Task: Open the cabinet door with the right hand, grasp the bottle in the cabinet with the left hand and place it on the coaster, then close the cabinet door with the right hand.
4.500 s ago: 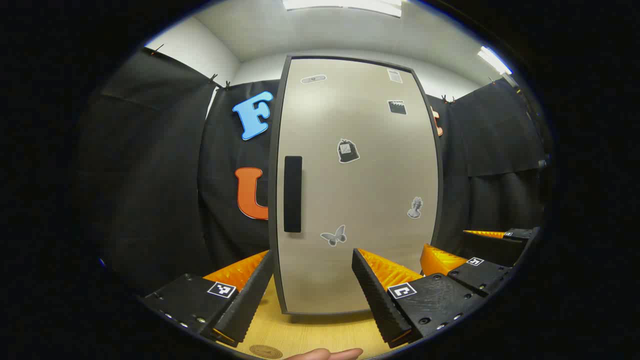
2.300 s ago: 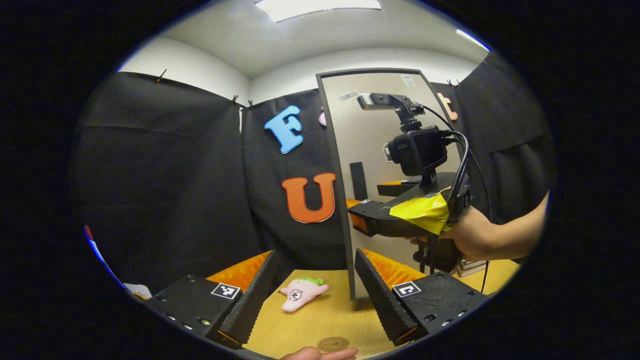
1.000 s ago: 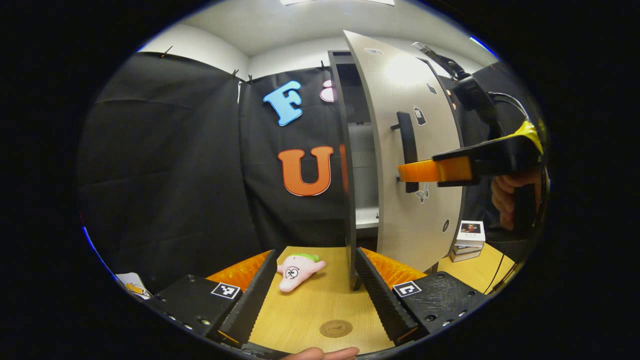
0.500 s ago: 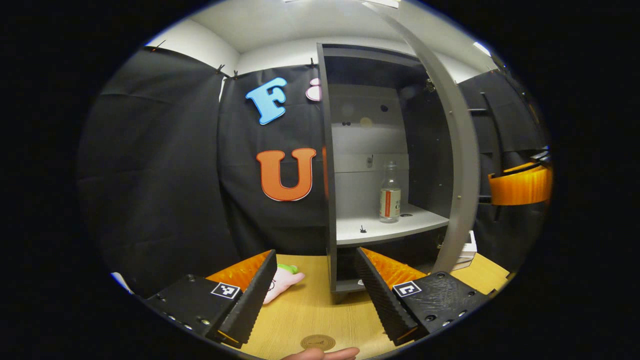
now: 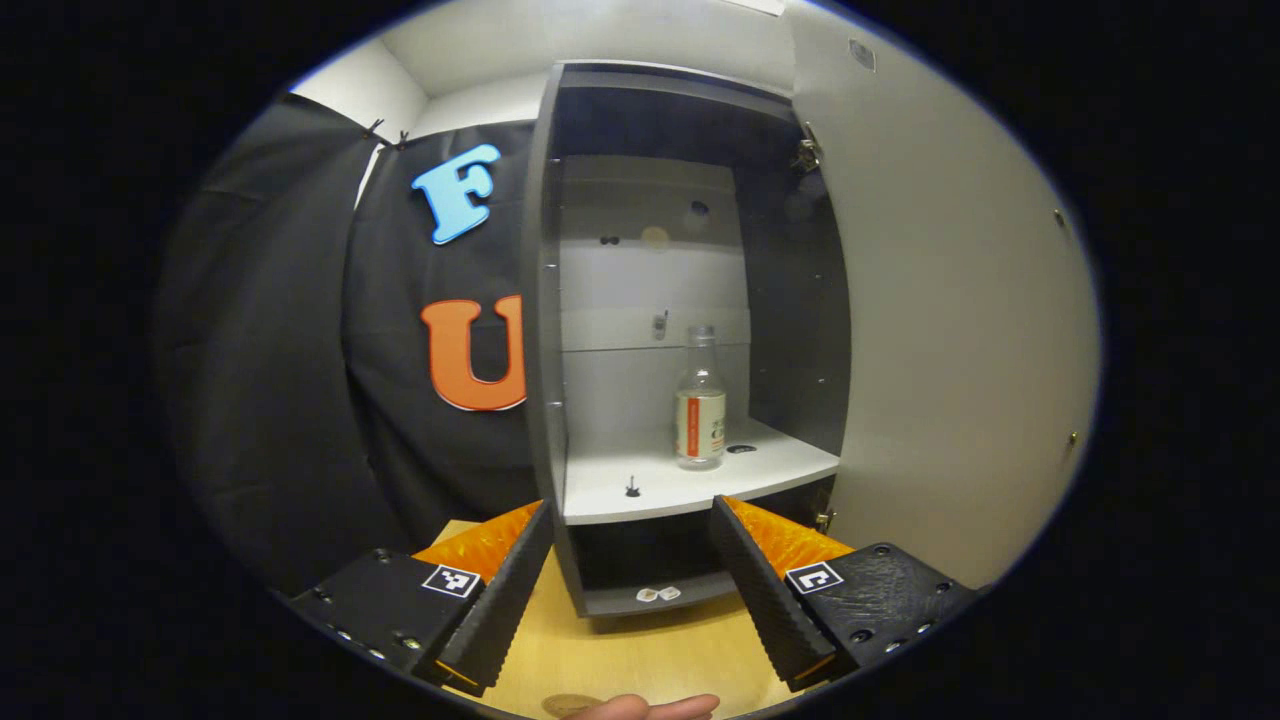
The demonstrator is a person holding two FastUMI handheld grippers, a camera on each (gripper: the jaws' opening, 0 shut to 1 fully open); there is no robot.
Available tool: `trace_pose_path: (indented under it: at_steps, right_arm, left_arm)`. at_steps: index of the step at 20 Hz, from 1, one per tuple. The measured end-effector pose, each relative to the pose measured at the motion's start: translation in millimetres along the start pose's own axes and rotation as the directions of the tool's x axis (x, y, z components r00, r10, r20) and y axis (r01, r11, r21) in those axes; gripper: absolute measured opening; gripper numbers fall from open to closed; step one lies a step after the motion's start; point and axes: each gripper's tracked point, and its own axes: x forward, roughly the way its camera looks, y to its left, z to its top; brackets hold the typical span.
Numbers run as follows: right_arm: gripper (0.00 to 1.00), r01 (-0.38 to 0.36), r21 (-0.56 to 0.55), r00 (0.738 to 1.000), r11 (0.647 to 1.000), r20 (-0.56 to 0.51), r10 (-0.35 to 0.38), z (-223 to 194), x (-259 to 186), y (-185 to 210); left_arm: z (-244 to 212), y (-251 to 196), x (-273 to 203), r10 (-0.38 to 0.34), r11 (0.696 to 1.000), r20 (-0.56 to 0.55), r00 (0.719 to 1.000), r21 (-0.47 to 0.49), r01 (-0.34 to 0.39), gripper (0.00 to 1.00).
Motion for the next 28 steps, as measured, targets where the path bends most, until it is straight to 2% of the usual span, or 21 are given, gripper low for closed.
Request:
trace_pose_path:
  at_steps: [2, 4, 5, 6, 7, 8, 9, 11, 14, 15, 17, 18, 20, 23, 24, 26, 28]
  right_arm:
    - [0.14, 0.028, 0.026, 1.000, 0.999, -0.010, -0.028, -7.2, -7.4, -11.3]
    - [0.13, 0.056, 0.054, 0.998, 0.997, 0.010, -0.057, -4.4, -13.5, -21.8]
    - [0.13, 0.072, 0.062, 0.997, 0.995, 0.022, -0.073, -1.7, -16.8, -27.8]
    - [0.13, 0.072, 0.075, 0.997, 0.995, 0.028, -0.074, -3.5, -18.0, -31.5]
    - [0.14, 0.062, 0.099, 0.998, 0.993, 0.026, -0.065, -4.7, -20.6, -33.4]
    - [0.28, 0.062, 0.126, 0.998, 0.990, 0.025, -0.065, -7.3, -20.9, -37.7]
    - [0.37, 0.069, 0.147, 0.997, 0.987, 0.020, -0.072, -10.3, -18.8, -43.6]
    - [0.42, 0.082, 0.169, 0.996, 0.982, 0.020, -0.086, -10.8, -23.8, -58.8]
    - [0.58, 0.148, 0.136, 0.988, 0.979, 0.028, -0.154, -9.1, -29.2, -76.3]
    - [0.56, 0.188, 0.118, 0.981, 0.975, 0.028, -0.193, -8.6, -31.9, -86.6]
    - [0.70, 0.240, 0.117, 0.968, 0.964, 0.045, -0.246, -6.9, -38.3, -102.8]
    - [0.82, 0.268, 0.132, 0.959, 0.954, 0.053, -0.277, -5.9, -43.5, -112.3]
    - [0.90, 0.321, 0.161, 0.939, 0.933, 0.072, -0.335, -2.8, -52.3, -131.2]
    - [0.89, 0.428, 0.202, 0.890, 0.881, 0.077, -0.449, -5.8, -72.3, -170.5]
    - [0.89, 0.421, 0.222, 0.889, 0.879, 0.090, -0.448, -2.7, -74.3, -172.5]
    - [0.89, 0.367, 0.273, 0.905, 0.889, 0.117, -0.409, 2.9, -71.7, -163.3]
    - [0.89, 0.356, 0.259, 0.914, 0.898, 0.105, -0.392, -3.2, -65.2, -158.3]
  left_arm:
    - [1.1, -19.8, 16.6, -0.039, 0.999, -0.004, 0.999, 0.006, 0.039, 0.95]
    - [7.3, -40.3, 34.3, -0.072, 0.997, 0.013, 0.997, 0.006, 0.072, 0.95]
    - [9.3, -47.0, 43.5, -0.088, 0.996, 0.018, 0.996, 0.010, 0.088, 1.00]
    - [13.2, -53.3, 51.4, -0.091, 0.996, 0.025, 0.996, 0.018, 0.091, 0.95]
    - [15.7, -60.2, 62.0, -0.094, 0.995, 0.032, 0.995, 0.025, 0.093, 0.95]
    - [19.1, -66.4, 71.5, -0.098, 0.995, 0.042, 0.994, 0.032, 0.097, 0.95]
    - [23.3, -68.6, 81.8, -0.090, 0.995, 0.054, 0.995, 0.039, 0.088, 0.95]
    - [27.0, -71.6, 103.9, -0.069, 0.997, 0.068, 0.995, 0.043, 0.066, 0.95]
    - [30.1, -67.7, 136.7, -0.021, 0.999, 0.073, 0.997, 0.041, 0.018, 0.95]
    - [32.1, -64.6, 149.2, 0.000, 1.000, 0.073, 0.997, 0.028, -0.002, 0.95]
    - [31.4, -54.9, 172.4, 0.044, 0.999, 0.059, 0.997, 0.000, -0.044, 0.95]
    - [29.9, -51.0, 184.9, 0.058, 0.998, 0.046, 0.997, -0.016, -0.057, 0.95]
    - [25.1, -41.4, 207.3, 0.085, 0.995, 0.018, 0.996, -0.046, -0.084, 0.95]
    - [17.1, -41.0, 235.5, 0.095, 0.992, -0.006, 0.995, -0.077, -0.095, 0.96]
    - [15.4, -41.0, 243.4, 0.104, 0.992, -0.009, 0.995, -0.067, -0.105, 0.96]
    - [11.5, -44.2, 257.0, 0.108, 0.993, -0.006, 0.994, -0.043, -0.108, 0.96]
    - [9.7, -48.1, 271.5, 0.123, 0.992, -0.026, 0.992, -0.023, -0.123, 0.96]
